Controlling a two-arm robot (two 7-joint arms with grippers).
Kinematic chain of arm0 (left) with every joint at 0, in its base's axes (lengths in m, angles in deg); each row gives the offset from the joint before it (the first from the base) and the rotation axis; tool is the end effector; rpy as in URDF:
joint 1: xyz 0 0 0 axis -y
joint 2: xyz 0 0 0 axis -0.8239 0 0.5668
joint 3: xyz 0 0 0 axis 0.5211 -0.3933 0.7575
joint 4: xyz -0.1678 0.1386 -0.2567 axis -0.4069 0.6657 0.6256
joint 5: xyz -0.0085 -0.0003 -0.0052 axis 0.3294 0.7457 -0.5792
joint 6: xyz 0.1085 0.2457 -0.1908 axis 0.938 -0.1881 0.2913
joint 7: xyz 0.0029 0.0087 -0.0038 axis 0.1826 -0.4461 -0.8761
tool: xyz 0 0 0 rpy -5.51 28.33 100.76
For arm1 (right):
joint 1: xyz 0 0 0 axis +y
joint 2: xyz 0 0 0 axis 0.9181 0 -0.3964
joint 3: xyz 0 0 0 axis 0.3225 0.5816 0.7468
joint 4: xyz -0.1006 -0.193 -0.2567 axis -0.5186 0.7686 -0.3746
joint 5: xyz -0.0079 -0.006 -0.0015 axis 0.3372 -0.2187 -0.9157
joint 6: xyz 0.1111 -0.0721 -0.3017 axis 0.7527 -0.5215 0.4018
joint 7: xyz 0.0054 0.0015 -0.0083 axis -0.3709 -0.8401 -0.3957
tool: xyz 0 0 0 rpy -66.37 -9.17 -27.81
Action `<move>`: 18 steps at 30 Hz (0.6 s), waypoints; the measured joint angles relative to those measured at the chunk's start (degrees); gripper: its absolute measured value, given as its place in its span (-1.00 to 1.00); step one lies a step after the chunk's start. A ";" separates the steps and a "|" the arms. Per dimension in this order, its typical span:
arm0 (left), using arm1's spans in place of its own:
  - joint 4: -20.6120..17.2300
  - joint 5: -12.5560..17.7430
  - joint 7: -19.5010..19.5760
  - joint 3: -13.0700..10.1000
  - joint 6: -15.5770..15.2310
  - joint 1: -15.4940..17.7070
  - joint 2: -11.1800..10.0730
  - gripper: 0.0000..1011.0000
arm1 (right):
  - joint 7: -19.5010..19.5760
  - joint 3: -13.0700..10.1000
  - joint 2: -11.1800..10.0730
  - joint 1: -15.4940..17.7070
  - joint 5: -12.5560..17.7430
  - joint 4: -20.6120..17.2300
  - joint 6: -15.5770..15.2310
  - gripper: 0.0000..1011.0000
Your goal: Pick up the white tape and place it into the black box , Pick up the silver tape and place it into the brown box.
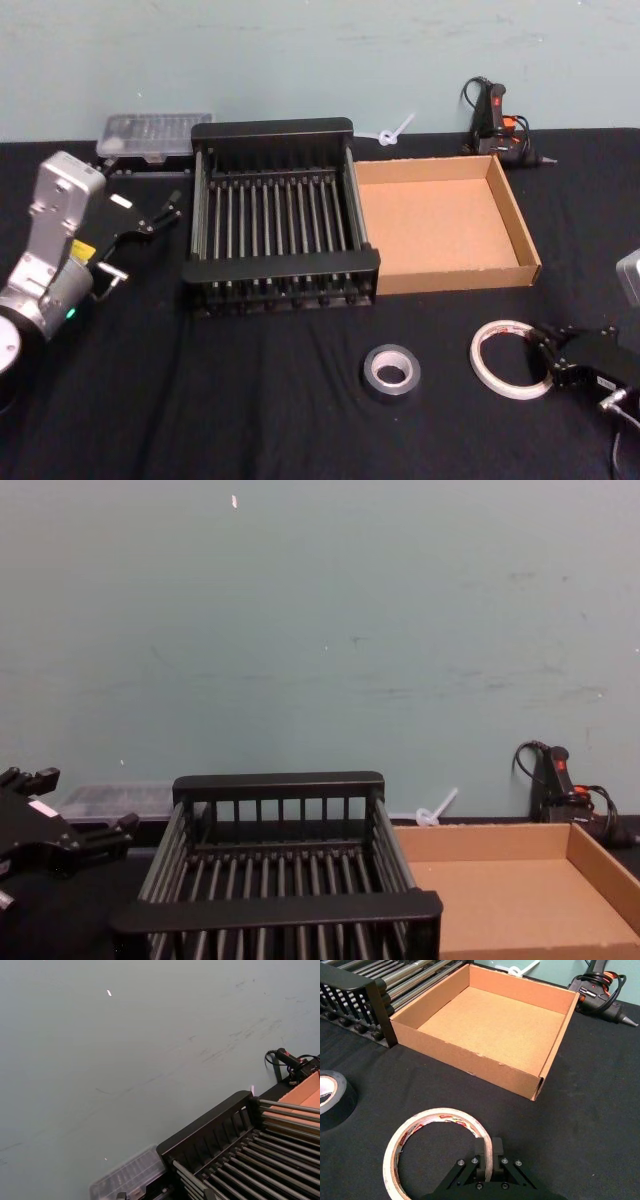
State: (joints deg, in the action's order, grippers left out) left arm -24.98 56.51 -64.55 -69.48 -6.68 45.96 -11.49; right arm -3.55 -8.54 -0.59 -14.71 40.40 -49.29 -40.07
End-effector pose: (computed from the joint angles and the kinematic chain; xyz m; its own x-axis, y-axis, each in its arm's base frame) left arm 0.3851 0.1036 -0.3435 0.2924 0.8802 0.3739 -0.9552 0.2874 0.0704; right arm 0.2942 -0.1369 -0.3459 0.5207 -0.8513 0.0640 0.7632 0.4306 -0.4818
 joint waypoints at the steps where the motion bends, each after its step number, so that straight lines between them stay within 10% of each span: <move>1: 0.00 0.00 0.00 0.00 0.00 0.00 0.00 0.98 | 0.00 0.00 0.00 -0.01 0.00 0.00 0.00 -0.82; 18: 0.00 0.00 0.00 0.00 0.00 0.00 0.00 0.98 | -0.38 -1.58 1.51 -0.35 0.50 -1.83 1.14 -0.82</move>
State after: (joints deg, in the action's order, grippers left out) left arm -24.98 56.51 -64.55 -69.47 -6.68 45.96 -11.49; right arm -3.93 -10.12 0.92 -15.06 40.90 -51.12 -38.93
